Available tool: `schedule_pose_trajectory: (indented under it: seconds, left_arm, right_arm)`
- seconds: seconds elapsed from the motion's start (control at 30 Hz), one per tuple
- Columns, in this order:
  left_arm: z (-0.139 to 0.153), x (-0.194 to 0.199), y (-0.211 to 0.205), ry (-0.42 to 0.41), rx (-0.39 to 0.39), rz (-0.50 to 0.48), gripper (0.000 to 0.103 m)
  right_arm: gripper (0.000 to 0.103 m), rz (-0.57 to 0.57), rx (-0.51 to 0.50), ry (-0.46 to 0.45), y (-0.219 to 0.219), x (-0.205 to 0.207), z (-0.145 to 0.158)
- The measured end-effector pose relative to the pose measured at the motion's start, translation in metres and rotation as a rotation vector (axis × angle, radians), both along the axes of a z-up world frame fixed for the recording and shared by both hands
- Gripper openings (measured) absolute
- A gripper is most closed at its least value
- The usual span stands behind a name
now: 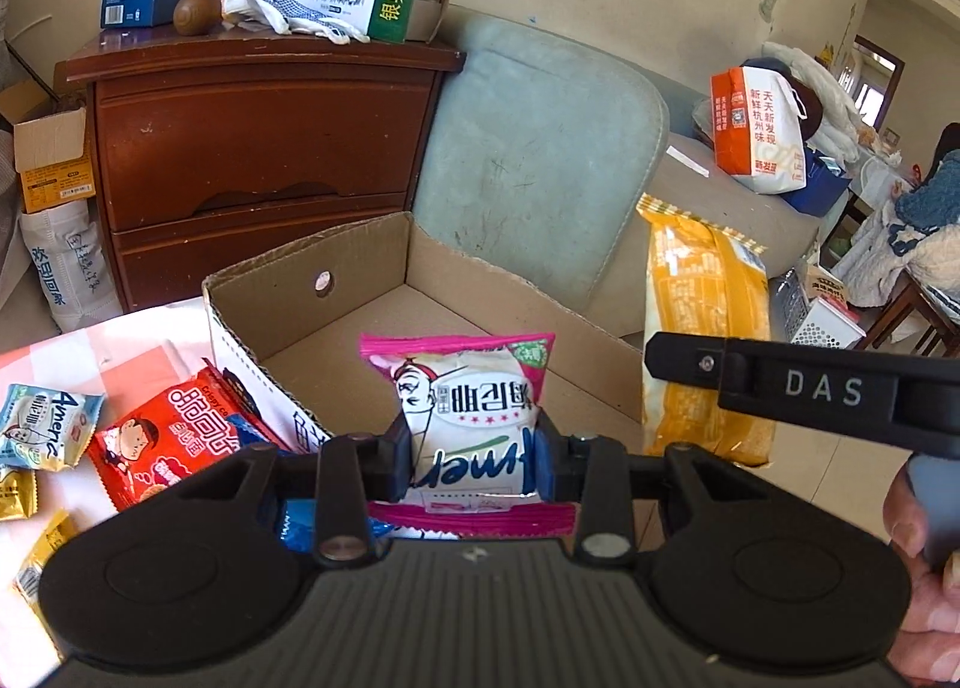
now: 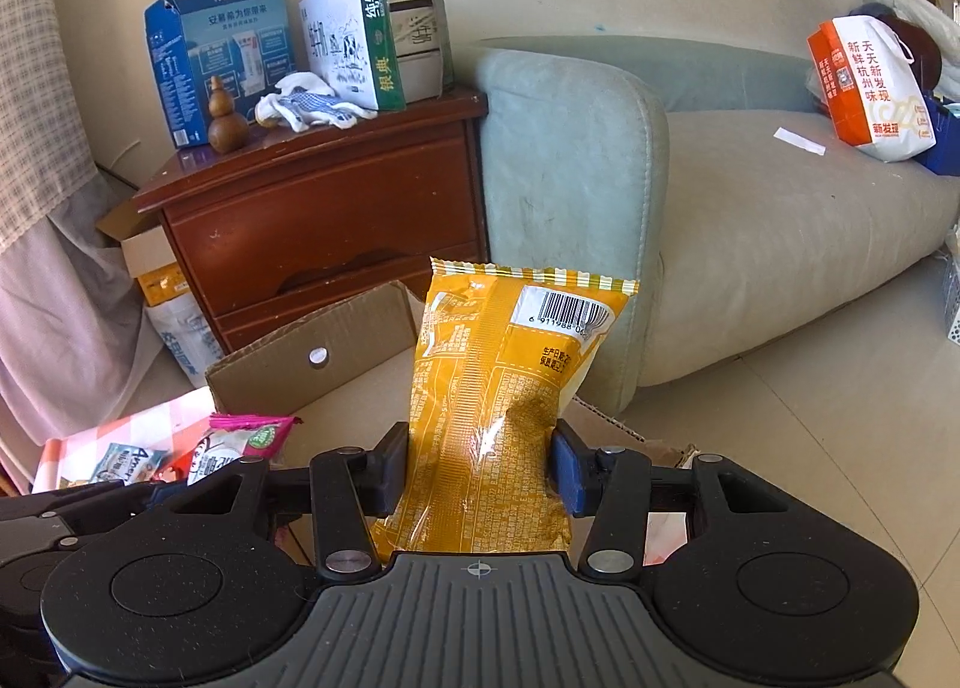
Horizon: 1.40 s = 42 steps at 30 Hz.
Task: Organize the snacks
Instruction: 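Lower both bags into the cardboard box and open both tools, then withdraw both tools from the box toward the blue foil bags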
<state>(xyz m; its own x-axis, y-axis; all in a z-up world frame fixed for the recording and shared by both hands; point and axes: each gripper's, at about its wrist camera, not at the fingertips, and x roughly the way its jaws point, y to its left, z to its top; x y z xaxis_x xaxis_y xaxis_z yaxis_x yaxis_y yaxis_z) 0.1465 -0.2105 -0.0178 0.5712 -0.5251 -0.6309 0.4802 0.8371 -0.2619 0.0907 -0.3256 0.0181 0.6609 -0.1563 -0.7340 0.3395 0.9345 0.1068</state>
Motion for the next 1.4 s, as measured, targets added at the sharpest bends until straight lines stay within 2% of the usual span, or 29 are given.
schedule_pose_trajectory:
  seconds: [0.07, 0.13, 0.2, 0.4, 0.53, 0.7, 0.93, 1.07, 1.27, 1.4]
  left_arm:
    - [-0.007, -0.001, -0.005, 0.013, -0.017, -0.012, 0.045]
    - [-0.01, -0.004, -0.006, 0.02, -0.031, -0.016, 0.068]
    - [-0.007, -0.006, -0.004, 0.016, -0.04, -0.012, 0.075]
    - [0.009, -0.004, 0.016, 0.003, -0.043, 0.045, 0.079]
    - [0.016, -0.007, 0.034, -0.012, 0.032, 0.088, 0.08]
    - [0.018, -0.013, 0.068, 0.007, 0.077, 0.138, 0.082]
    - [0.016, -0.022, 0.106, 0.033, 0.134, 0.192, 0.082]
    - [0.013, -0.025, 0.12, 0.042, 0.132, 0.212, 0.082]
    - [-0.002, -0.025, 0.117, 0.125, 0.098, 0.186, 0.084]
    - [-0.009, -0.032, 0.097, 0.094, 0.164, 0.08, 0.085]
  right_arm:
    - [0.048, 0.002, -0.007, 0.004, 0.001, 0.004, -0.003]
    - [0.049, 0.006, -0.014, 0.007, 0.003, 0.007, -0.006]
    - [0.05, 0.007, -0.012, 0.014, 0.003, 0.008, -0.009]
    - [0.053, 0.011, 0.003, -0.005, 0.004, 0.005, -0.004]
    - [0.053, 0.036, 0.024, -0.016, 0.008, 0.002, -0.001]
    - [0.057, 0.095, 0.056, -0.031, 0.021, 0.001, 0.005]
    - [0.058, 0.203, 0.092, -0.008, 0.048, 0.001, 0.003]
    - [0.058, 0.251, 0.123, 0.009, 0.061, 0.001, 0.0]
    - [0.058, 0.27, 0.16, 0.018, 0.074, 0.005, -0.002]
    - [0.058, 0.277, 0.189, 0.032, 0.077, 0.008, -0.005]
